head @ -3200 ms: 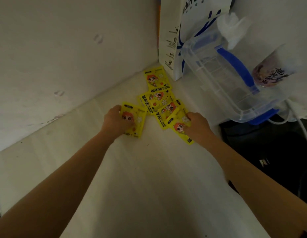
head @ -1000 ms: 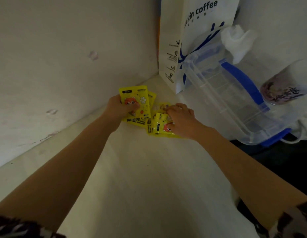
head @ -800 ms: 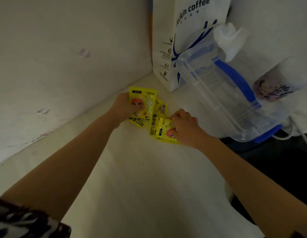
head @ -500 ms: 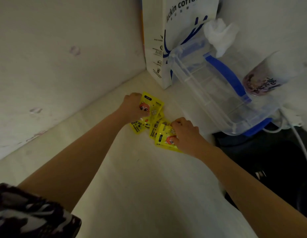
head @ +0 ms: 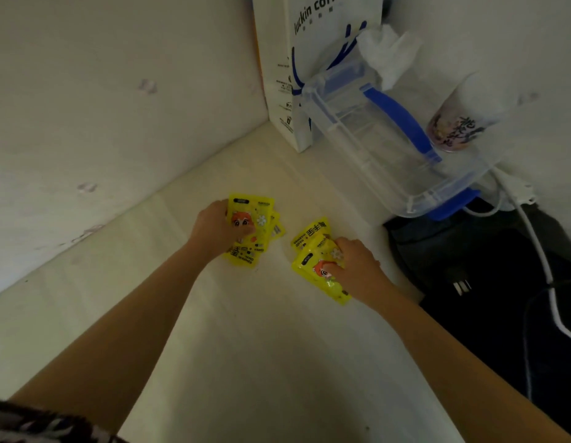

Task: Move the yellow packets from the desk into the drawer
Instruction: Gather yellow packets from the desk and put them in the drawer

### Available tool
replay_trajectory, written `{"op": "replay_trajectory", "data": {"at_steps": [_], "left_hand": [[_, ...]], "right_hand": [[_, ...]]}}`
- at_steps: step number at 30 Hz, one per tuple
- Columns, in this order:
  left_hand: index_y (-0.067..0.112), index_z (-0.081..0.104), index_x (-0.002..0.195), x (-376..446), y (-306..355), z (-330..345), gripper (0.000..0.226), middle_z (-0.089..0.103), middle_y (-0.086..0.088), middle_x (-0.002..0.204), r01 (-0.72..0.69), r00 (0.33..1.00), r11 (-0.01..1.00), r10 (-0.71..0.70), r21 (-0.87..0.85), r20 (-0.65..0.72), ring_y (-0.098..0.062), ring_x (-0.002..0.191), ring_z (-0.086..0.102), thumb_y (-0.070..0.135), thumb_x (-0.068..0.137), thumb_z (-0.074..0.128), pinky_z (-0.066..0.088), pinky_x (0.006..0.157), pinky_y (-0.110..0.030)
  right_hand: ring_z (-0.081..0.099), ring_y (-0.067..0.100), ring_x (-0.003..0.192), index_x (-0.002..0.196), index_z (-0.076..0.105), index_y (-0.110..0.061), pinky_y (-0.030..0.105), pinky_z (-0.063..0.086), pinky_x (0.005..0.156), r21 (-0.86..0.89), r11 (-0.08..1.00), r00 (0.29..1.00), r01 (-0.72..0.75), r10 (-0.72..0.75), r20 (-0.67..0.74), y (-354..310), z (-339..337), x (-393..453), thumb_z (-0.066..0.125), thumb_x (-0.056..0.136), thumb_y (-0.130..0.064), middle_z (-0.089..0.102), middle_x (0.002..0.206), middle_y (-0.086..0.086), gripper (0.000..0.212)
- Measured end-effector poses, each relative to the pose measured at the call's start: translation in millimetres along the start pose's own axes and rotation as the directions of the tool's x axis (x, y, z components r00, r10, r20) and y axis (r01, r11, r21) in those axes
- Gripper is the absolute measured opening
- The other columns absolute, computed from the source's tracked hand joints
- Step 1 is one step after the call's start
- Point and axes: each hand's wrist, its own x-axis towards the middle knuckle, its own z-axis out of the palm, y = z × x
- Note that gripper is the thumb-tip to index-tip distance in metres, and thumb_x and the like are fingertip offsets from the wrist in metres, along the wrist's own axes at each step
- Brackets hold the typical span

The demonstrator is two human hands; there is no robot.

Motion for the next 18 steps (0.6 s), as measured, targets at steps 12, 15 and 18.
{"op": "replay_trajectory", "data": {"at_steps": [12,15,18], "left_hand": [[0.015,0.070,0.094,-158.5,-61.4,53.9,0.023,0.073,-0.013,0.095,0.343,0.905,0.599,-0.418,-0.724,0.083,-0.032,0.089,0.070,0.009,0.074,0.078,0.056,0.082,-0.054],[0.015,0.070,0.096,-192.3,-70.9,60.2,0.022,0.072,-0.012,0.093,0.357,0.893,0.546,-0.437,-0.758,0.106,-0.029,0.083,0.069,0.007,0.076,0.076,0.056,0.082,-0.054],[0.009,0.068,0.102,-226.2,-81.3,61.0,0.025,0.071,-0.011,0.089,0.358,0.901,0.521,-0.412,-0.775,0.139,-0.026,0.076,0.067,0.006,0.078,0.074,0.057,0.077,-0.048]], "right_hand": [[0.069,0.023,0.091,0.094,0.063,-0.022,0.041,0.057,0.083,0.638,0.755,0.988,-0.151,0.106,0.108,11.5,25.6,-102.4,0.070,0.081,-0.006,0.071,0.100,0.005,0.021],[0.069,0.016,0.085,0.095,0.062,-0.022,0.034,0.056,0.076,0.669,0.723,0.985,-0.174,0.135,0.111,11.7,42.4,-136.0,0.068,0.083,-0.006,0.070,0.096,0.001,0.021],[0.069,0.013,0.087,0.098,0.062,-0.023,0.031,0.055,0.074,0.687,0.702,0.981,-0.190,0.156,0.111,10.0,64.0,-169.4,0.067,0.084,-0.008,0.071,0.097,-0.002,0.021]]}}
